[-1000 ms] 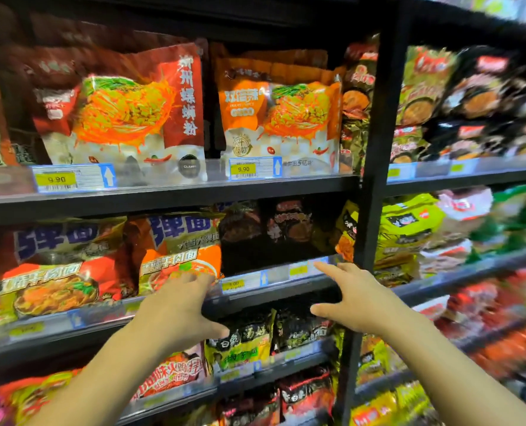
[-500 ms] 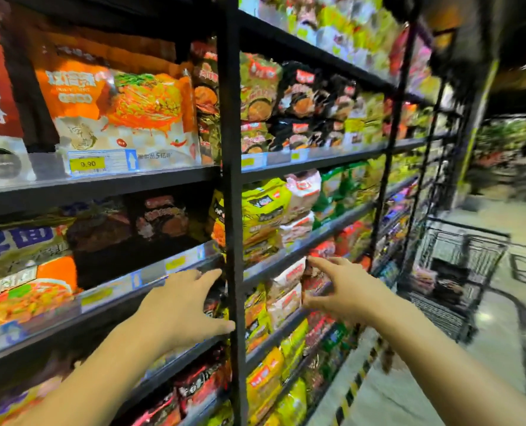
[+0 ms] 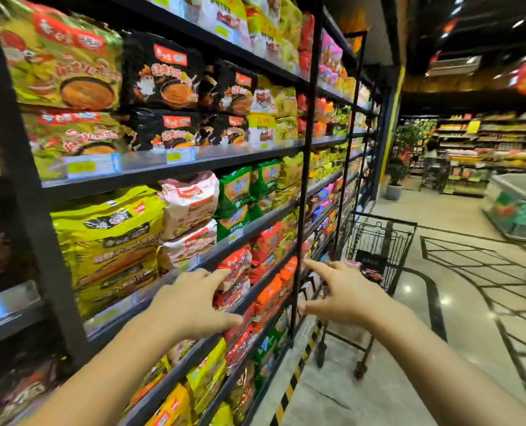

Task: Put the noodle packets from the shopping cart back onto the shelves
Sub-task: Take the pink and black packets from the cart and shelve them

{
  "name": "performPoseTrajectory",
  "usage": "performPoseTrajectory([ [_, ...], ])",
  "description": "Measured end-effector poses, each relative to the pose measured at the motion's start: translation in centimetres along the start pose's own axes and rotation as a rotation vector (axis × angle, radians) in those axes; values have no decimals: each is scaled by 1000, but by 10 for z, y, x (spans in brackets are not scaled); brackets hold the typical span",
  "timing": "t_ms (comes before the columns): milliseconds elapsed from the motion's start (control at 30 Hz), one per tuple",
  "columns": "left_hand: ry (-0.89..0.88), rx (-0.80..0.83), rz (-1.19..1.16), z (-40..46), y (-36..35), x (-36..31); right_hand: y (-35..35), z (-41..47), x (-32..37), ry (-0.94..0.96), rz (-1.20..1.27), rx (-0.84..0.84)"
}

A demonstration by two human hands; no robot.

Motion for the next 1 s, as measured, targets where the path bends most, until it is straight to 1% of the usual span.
performPoseTrajectory([
  [233, -116, 36, -61, 103, -31, -99, -1, 39, -126, -147, -13, 3],
  [400, -208, 45, -59, 162, -45, -160, -2, 69, -190, -243, 20, 24],
  [700, -330, 91, -86, 299, -70, -212, -3, 155, -260, -365, 75, 36],
  [1000, -457, 120, -106, 496, -75, -230, 15, 315, -300, -493, 28, 17],
])
Point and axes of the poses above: each hand's wrist, its own z-axis towards the middle knuckle, its own y-axis out of the back of the hand, x = y × z, the point moved 3 cm from there along z, towards the middle knuckle
